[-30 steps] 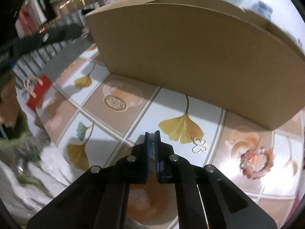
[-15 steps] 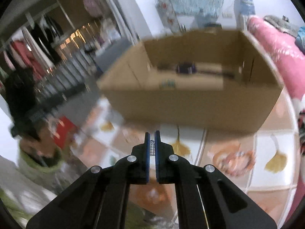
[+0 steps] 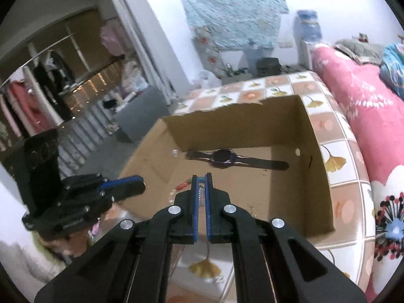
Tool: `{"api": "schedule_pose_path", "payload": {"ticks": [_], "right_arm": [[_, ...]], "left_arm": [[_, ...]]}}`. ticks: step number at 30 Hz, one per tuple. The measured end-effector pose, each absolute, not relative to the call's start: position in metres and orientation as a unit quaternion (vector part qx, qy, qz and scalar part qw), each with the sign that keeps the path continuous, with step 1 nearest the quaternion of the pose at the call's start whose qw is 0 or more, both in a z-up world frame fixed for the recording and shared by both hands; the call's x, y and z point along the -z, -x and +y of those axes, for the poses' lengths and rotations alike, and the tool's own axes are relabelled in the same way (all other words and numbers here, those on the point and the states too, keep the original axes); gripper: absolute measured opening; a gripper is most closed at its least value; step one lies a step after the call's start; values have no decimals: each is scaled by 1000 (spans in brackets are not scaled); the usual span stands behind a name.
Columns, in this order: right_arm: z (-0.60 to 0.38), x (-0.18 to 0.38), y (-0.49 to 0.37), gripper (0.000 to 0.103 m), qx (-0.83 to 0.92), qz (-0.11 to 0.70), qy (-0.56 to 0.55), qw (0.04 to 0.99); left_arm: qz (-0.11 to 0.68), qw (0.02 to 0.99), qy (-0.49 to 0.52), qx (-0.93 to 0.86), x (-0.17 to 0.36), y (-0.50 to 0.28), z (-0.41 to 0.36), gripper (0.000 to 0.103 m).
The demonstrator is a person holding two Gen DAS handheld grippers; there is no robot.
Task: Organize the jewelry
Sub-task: 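Carry both held charms over the box and open both tools, then lift both open tools up out of the box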
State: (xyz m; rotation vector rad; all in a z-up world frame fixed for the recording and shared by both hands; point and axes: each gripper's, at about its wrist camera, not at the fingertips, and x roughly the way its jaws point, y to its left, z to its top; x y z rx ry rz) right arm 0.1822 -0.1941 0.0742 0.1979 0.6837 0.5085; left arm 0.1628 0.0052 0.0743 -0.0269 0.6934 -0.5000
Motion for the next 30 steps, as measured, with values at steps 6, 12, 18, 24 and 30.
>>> {"api": "schedule_pose_path", "payload": {"ticks": [6,12,18,24,30], "right_arm": [[-190,-58,-209,6,-193,342,-89,915],[-196,-56,-207,29,-183,329,-97,921],[-204,-64,-199,48,-183,306,-104,929],[-212,-78,-186,65,-184,280,-109,936],[-218,-92,-163,82,-184,251,-117,943]], "left_arm": [[376,901,10,218,-57,-194,-10,7],[391,900,5,193,-51,-199,-15,23],[380,908,2,177,-60,-192,-15,35],[357,919,-1,166,-76,-175,-13,54],[334,928,7,165,-90,-146,-10,72]]}}
